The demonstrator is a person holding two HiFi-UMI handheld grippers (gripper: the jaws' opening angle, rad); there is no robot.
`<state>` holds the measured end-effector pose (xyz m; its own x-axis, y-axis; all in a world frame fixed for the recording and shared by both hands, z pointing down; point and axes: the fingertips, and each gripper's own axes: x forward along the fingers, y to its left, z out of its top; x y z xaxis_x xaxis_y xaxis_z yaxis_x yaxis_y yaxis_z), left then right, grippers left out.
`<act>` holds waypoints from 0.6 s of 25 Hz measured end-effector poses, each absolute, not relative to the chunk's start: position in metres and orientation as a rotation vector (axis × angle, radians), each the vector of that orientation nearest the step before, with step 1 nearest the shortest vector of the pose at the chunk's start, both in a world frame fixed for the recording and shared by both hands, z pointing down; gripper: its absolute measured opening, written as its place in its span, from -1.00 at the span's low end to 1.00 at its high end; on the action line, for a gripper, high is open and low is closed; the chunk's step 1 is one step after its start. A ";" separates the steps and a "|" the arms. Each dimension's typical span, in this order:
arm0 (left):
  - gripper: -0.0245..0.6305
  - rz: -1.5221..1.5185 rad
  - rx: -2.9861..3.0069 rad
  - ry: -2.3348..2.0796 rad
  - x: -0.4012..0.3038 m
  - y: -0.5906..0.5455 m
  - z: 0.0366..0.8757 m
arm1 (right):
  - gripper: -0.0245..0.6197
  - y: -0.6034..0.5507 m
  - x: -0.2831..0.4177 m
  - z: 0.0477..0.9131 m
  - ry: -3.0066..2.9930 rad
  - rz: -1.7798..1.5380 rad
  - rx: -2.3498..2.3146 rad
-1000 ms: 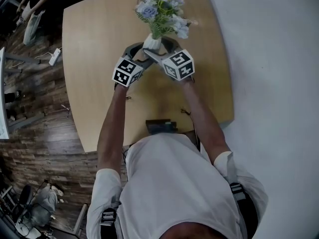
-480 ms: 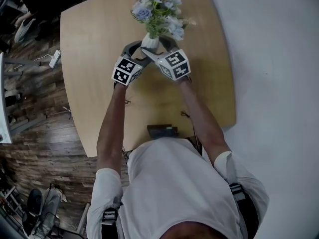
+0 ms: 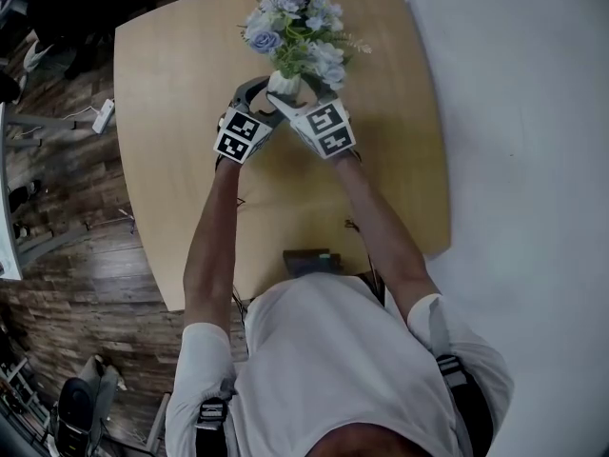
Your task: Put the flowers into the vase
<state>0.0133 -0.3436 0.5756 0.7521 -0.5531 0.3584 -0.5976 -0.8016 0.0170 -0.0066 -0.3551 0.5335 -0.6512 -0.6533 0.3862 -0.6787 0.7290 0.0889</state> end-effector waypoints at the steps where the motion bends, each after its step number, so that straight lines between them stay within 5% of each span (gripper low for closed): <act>1: 0.04 0.518 2.814 -0.930 0.014 -0.344 0.578 | 0.04 -0.355 -0.007 0.535 -2.529 0.080 1.020; 15: 0.04 0.572 2.807 -0.970 0.018 -0.356 0.596 | 0.04 -0.365 -0.004 0.554 -2.466 0.023 1.020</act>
<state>0.0176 -0.3564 0.5958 0.7236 -0.5713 0.3874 -0.6156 -0.7880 -0.0122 -0.0044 -0.3652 0.5539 -0.6141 -0.6637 0.4270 -0.6717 0.7236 0.1587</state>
